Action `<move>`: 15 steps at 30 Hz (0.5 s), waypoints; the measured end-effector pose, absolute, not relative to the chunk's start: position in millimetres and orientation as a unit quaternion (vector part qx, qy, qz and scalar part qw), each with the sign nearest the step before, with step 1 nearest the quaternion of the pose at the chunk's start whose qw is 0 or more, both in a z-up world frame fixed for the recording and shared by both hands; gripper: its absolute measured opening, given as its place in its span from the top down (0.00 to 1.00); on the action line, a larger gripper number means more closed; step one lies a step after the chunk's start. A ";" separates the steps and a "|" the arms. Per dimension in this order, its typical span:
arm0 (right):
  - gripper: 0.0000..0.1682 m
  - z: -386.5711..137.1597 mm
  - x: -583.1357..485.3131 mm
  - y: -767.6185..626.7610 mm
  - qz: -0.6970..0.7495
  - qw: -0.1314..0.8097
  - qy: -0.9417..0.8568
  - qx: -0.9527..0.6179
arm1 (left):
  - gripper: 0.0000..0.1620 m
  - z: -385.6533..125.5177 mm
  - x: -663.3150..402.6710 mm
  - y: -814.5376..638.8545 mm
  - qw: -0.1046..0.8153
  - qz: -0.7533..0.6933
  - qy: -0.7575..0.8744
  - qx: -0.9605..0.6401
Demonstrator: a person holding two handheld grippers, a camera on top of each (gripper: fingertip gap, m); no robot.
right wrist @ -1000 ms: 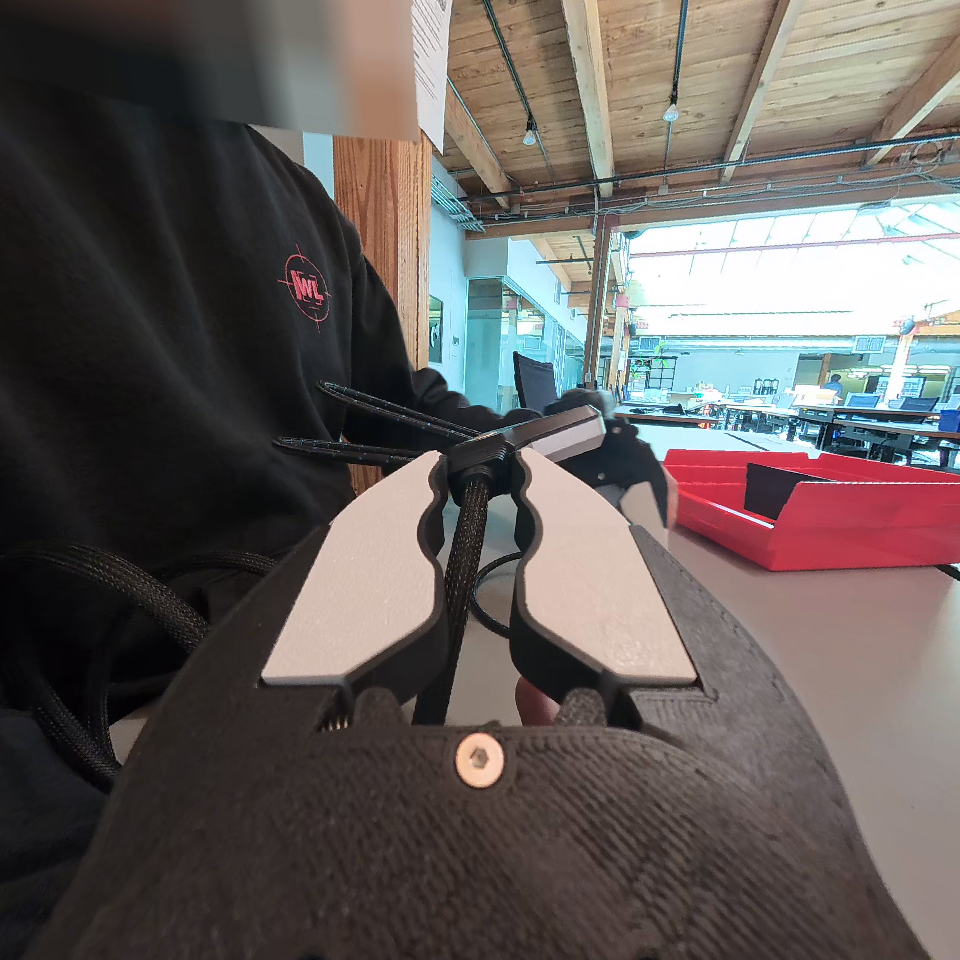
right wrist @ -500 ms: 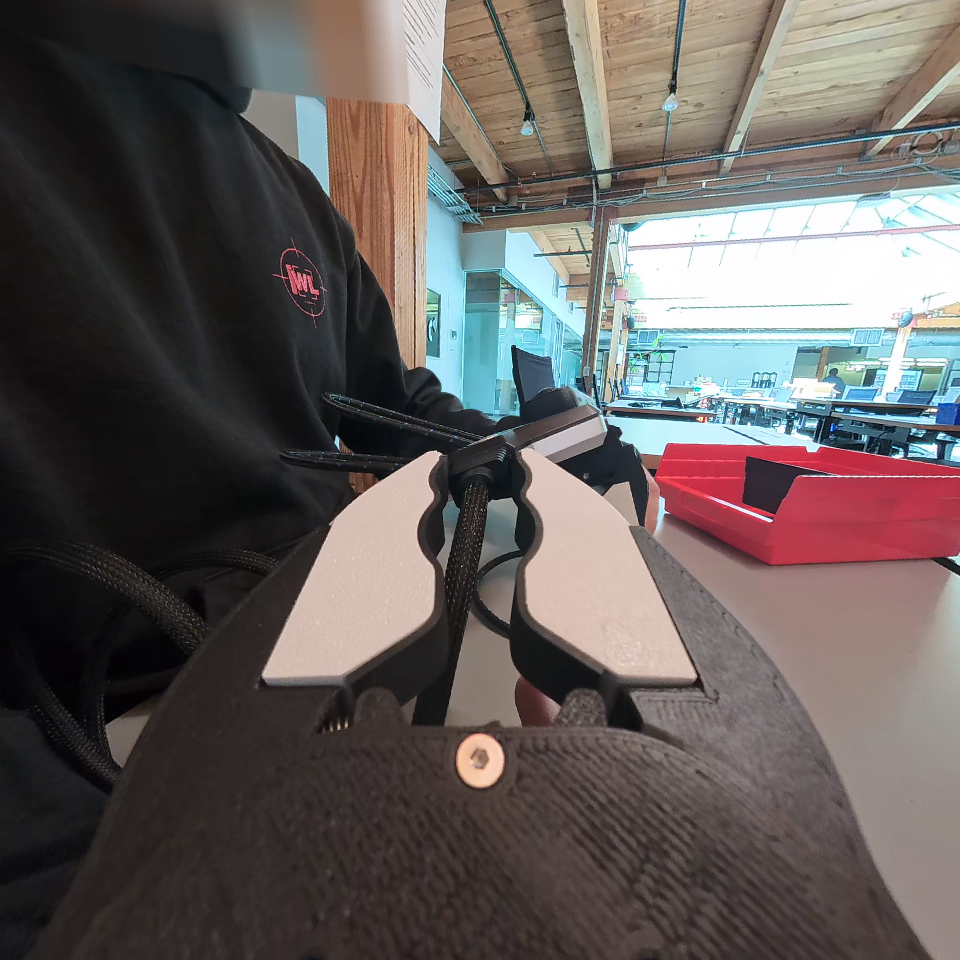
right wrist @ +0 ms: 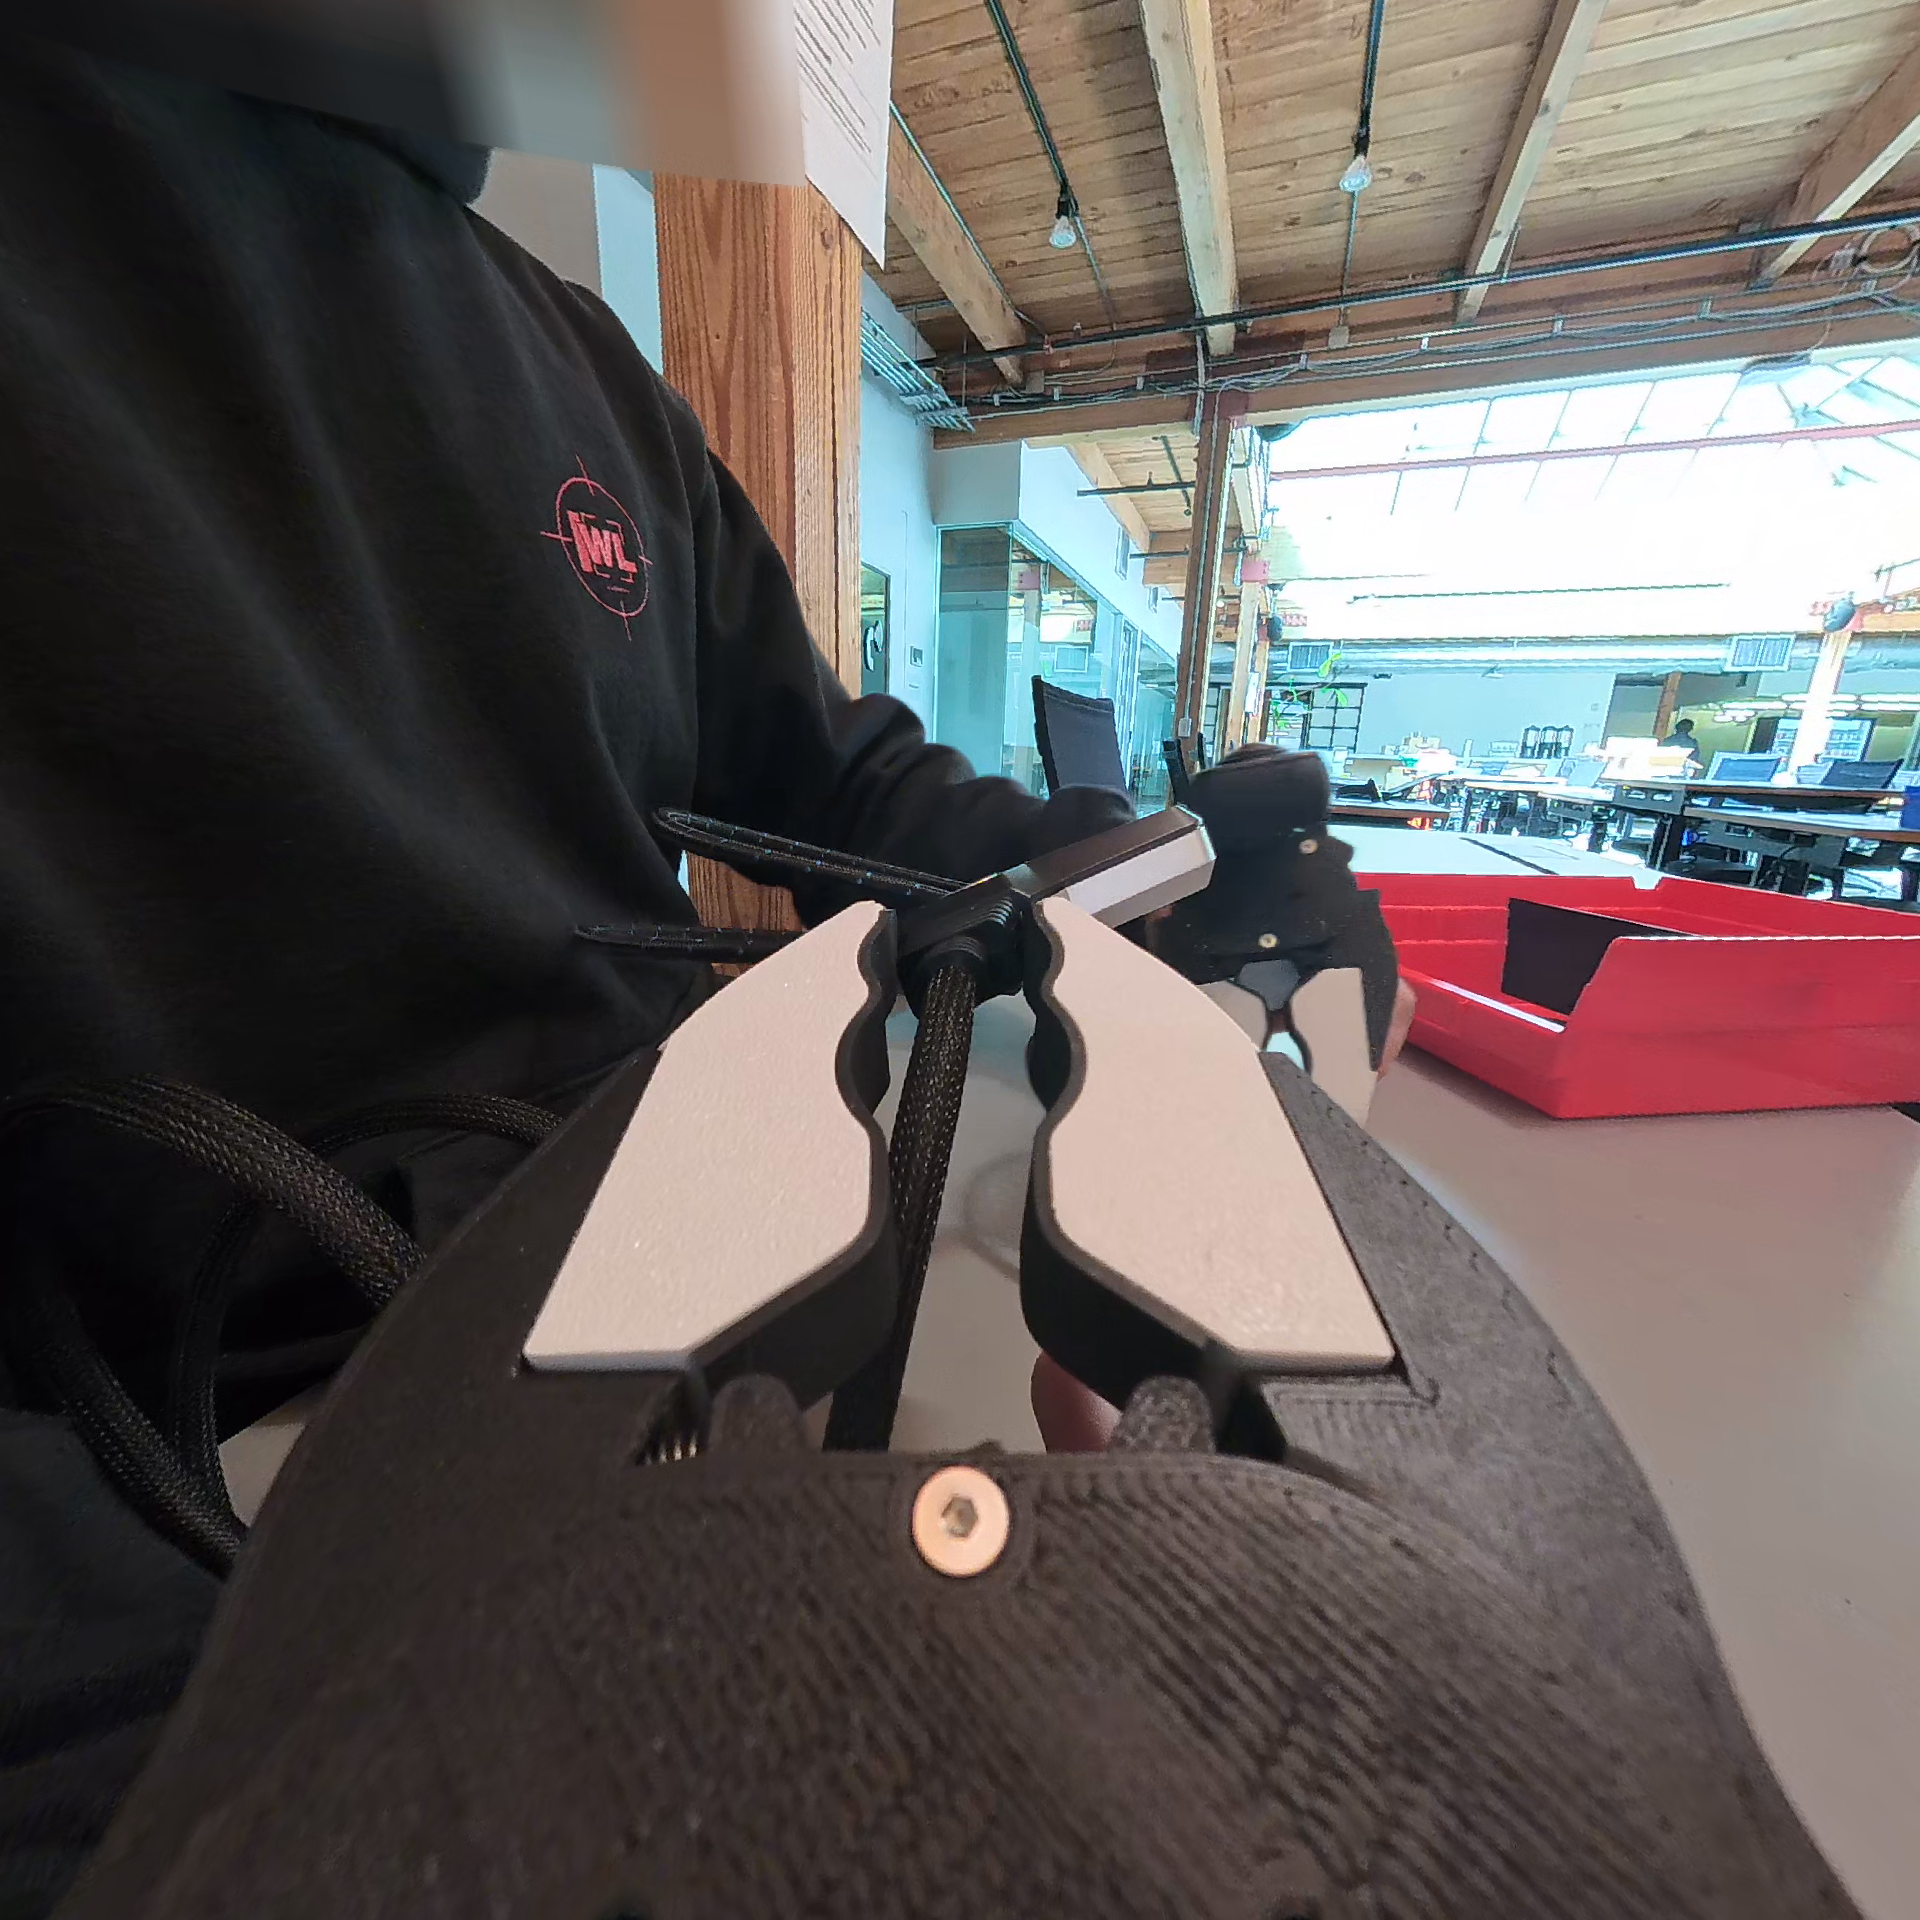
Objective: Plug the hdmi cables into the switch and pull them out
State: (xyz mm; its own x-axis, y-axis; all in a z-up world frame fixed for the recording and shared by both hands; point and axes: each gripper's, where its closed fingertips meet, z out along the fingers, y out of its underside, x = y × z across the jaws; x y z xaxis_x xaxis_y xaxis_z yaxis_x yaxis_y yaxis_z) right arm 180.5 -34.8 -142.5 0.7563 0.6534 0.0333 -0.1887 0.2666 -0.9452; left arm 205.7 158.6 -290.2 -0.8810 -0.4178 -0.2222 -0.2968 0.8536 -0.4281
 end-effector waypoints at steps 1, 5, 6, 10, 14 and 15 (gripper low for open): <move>0.86 -142.5 180.3 -34.8 0.276 0.766 -0.216 -0.540 | 0.97 -290.6 205.9 159.0 0.145 -0.184 0.952 -0.197; 0.86 -142.5 179.7 -34.9 0.277 0.765 -0.217 -0.540 | 0.88 -300.4 195.8 156.2 0.051 -0.163 0.952 -0.253; 0.86 -142.7 179.7 -34.9 0.277 0.764 -0.216 -0.541 | 0.86 -301.7 194.1 153.0 0.037 -0.166 0.951 -0.259; 0.87 -142.4 180.6 -35.6 0.277 0.766 -0.216 -0.539 | 0.89 -297.1 208.5 156.4 0.188 -0.109 0.966 -0.140; 1.00 -130.4 182.6 -46.5 0.289 0.788 -0.218 -0.497 | 0.83 -285.5 216.1 157.5 0.248 -0.117 0.949 -0.157; 1.00 -121.1 187.9 -53.1 0.292 0.807 -0.208 -0.470 | 0.83 -277.2 218.3 157.0 0.266 -0.136 0.940 -0.161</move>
State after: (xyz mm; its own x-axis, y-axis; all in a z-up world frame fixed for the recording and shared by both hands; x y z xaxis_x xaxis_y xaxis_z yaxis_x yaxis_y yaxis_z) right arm 187.9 -53.1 -121.1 0.7427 0.6669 0.0606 -0.2760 0.3874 -0.8796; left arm 218.3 157.0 -277.2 -0.8063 -0.3752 -0.4573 -0.2298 0.9110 -0.3423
